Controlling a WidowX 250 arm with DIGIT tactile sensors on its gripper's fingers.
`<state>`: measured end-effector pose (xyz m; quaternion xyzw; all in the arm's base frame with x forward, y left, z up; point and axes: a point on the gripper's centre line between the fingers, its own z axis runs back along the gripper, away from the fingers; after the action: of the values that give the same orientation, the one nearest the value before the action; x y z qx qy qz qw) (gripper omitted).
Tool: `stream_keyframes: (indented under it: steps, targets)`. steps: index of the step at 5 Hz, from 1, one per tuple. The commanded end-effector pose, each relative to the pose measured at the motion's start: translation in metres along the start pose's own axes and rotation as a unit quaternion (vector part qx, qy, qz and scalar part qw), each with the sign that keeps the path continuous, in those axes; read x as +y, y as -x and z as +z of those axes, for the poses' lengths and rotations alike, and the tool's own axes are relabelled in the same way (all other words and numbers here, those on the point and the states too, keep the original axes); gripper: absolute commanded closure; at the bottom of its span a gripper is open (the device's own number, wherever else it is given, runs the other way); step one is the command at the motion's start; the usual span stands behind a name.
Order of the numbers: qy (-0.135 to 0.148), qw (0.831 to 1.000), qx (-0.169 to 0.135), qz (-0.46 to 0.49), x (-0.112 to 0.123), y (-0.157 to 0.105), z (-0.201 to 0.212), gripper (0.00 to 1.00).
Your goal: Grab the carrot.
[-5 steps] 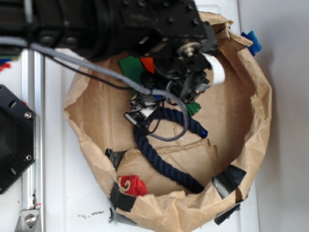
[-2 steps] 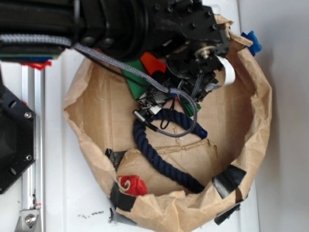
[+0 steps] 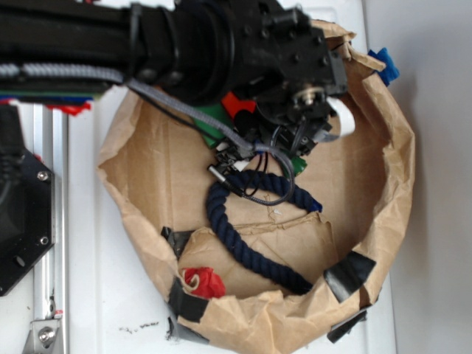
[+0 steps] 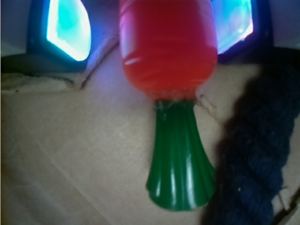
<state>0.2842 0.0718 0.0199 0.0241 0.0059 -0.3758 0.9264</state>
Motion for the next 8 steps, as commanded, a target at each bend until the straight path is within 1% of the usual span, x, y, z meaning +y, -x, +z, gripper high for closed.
stream_keyframes:
  steps: [1, 2, 3, 4, 5, 6, 7, 8]
  targets:
    - [-0.016, 1.000, -0.009, -0.001, -0.008, -0.011, 0.002, 1.00]
    - [-0.014, 1.000, -0.015, -0.001, -0.009, -0.010, 0.008, 1.00]
    - [-0.014, 1.000, -0.025, 0.011, -0.011, -0.008, 0.027, 1.00]
    - [-0.007, 0.998, -0.052, 0.044, -0.018, -0.009, 0.065, 1.00]
    - [0.004, 0.993, -0.074, 0.092, -0.024, -0.013, 0.100, 1.00]
    - [0.001, 0.985, -0.073, 0.159, -0.035, -0.021, 0.119, 1.00]
    - [0.023, 0.970, -0.061, 0.233, -0.036, -0.023, 0.128, 1.00]
    - [0.021, 0.961, -0.058, 0.270, -0.037, -0.021, 0.128, 1.00]
